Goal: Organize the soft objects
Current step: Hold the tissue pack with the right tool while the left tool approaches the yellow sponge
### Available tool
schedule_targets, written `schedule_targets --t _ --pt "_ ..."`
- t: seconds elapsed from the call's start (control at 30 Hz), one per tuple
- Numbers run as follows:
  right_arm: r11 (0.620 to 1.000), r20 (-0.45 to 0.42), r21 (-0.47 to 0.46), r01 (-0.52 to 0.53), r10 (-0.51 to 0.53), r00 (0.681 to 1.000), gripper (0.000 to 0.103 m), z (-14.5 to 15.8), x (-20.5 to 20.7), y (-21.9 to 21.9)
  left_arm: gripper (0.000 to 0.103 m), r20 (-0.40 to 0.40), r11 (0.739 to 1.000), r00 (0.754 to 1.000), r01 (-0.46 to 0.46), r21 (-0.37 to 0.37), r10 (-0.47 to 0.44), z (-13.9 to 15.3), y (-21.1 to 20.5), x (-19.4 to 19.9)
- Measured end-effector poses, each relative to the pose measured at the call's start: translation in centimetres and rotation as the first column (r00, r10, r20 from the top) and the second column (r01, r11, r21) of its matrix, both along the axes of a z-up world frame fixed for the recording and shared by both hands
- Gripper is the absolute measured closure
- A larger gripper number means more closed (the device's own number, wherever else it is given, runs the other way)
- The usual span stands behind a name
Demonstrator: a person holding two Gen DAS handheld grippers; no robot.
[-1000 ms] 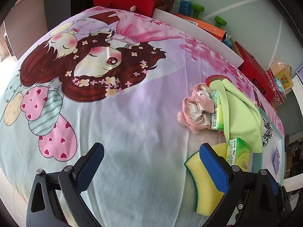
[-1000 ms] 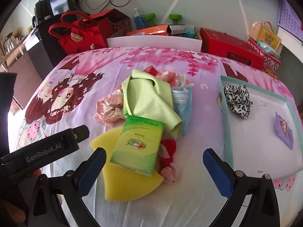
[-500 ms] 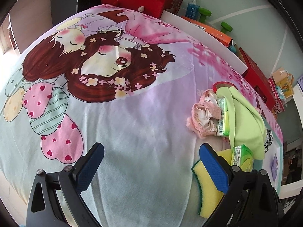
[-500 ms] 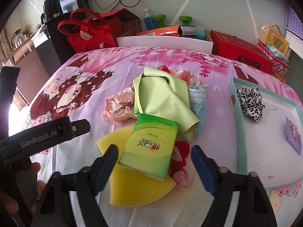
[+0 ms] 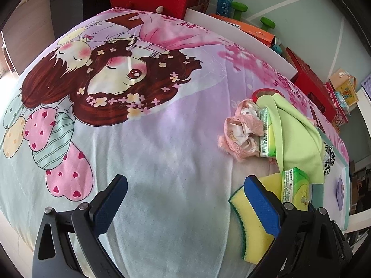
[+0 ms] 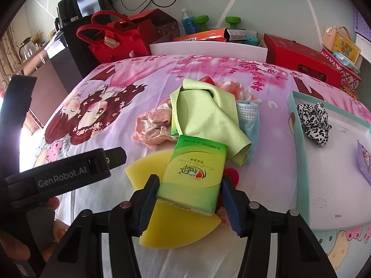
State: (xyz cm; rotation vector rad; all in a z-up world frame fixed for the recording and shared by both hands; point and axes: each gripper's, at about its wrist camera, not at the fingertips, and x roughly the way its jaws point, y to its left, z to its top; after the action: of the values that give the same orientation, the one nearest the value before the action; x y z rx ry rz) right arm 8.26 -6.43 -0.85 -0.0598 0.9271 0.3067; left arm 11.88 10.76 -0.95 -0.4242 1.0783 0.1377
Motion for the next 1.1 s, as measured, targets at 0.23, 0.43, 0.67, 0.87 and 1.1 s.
schedule_targets --t 0.23,0.43,0.67,0.87,1.1 --pt "1.000 0.002 0.003 -0.002 0.002 1.000 0.047 0.2 -0.2 -0.1 0.003 -0.002 1.000 1.000 0.007 0.003 -0.007 0.0 -0.1 0.0" --pt "1.000 0.020 0.019 -0.006 0.005 1.000 0.048 0.9 -0.6 -0.2 0.003 0.002 1.000 1.000 0.014 0.003 -0.014 0.2 -0.3 0.1" --pt "1.000 0.051 0.026 -0.001 0.000 0.999 0.049 2.1 -1.2 -1.0 0.003 0.013 1.000 1.000 0.012 0.012 -0.012 0.8 -0.4 -0.1" --pt "1.000 0.059 0.012 -0.005 0.004 0.998 0.050 2.5 -1.4 -1.3 0.003 0.012 0.999 1.000 0.023 0.024 -0.023 1.0 -0.9 0.0" --pt "0.999 -0.017 -0.037 -0.002 0.001 1.000 0.051 0.4 -0.7 -1.6 0.003 0.002 0.999 0.999 0.034 0.029 -0.034 0.7 -1.3 0.2"
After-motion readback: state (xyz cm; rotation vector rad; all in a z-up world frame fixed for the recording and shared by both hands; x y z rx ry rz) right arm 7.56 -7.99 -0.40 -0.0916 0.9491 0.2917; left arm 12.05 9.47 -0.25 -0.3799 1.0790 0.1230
